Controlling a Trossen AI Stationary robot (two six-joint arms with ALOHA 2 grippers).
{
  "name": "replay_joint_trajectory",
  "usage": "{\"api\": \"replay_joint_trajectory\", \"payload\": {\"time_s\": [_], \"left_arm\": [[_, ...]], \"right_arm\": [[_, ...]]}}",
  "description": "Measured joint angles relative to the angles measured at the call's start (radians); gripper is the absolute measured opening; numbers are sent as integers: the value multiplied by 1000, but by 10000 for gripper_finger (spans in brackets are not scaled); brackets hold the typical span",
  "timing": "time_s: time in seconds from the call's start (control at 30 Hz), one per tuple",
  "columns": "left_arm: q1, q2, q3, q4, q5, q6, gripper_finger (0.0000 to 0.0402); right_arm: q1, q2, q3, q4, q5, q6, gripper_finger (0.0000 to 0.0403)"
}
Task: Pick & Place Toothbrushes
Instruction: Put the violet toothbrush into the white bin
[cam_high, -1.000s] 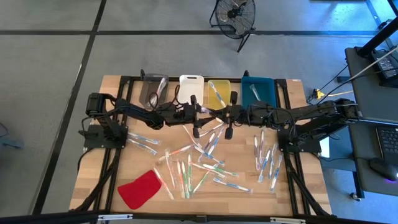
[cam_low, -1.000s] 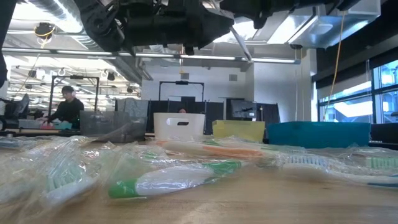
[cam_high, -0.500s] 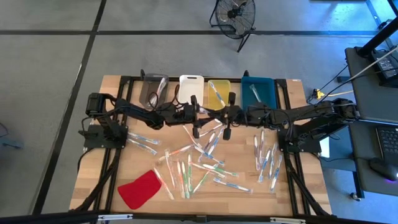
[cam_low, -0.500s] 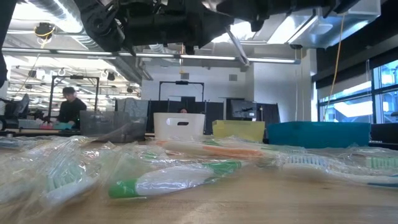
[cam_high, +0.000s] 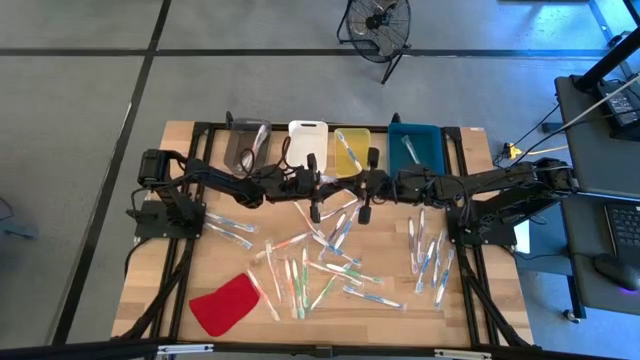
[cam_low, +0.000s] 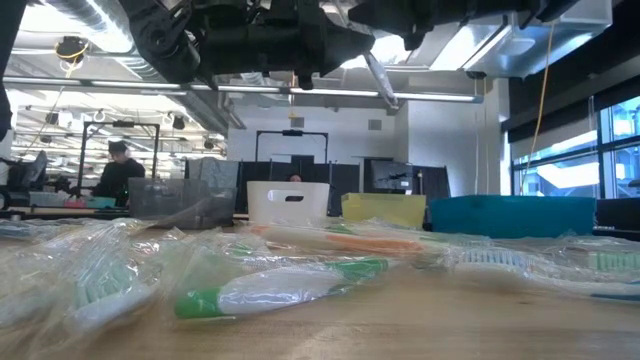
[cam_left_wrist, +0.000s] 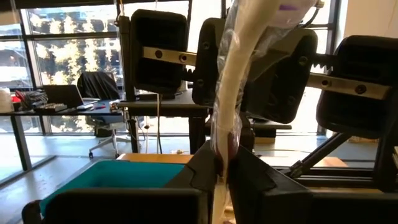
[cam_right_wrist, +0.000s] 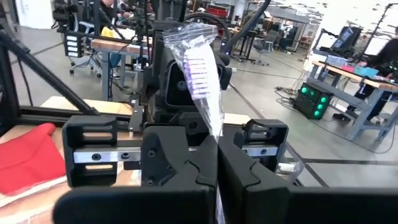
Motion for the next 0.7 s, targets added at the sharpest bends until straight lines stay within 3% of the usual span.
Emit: {"api": "replay_joint_trajectory", "payload": {"time_s": [0.23, 0.43, 0.7], "left_arm": [[-2, 0, 0, -9, -11, -14, 15], [31, 0, 0, -76, -31, -64, 17], [95, -13, 0, -185, -34, -140, 17]], "right_arm": [[0, 0, 0, 0, 56, 31, 48], [0, -19, 0, -36, 94, 47, 123], [0, -88, 0, -251, 127, 52, 220]]}}
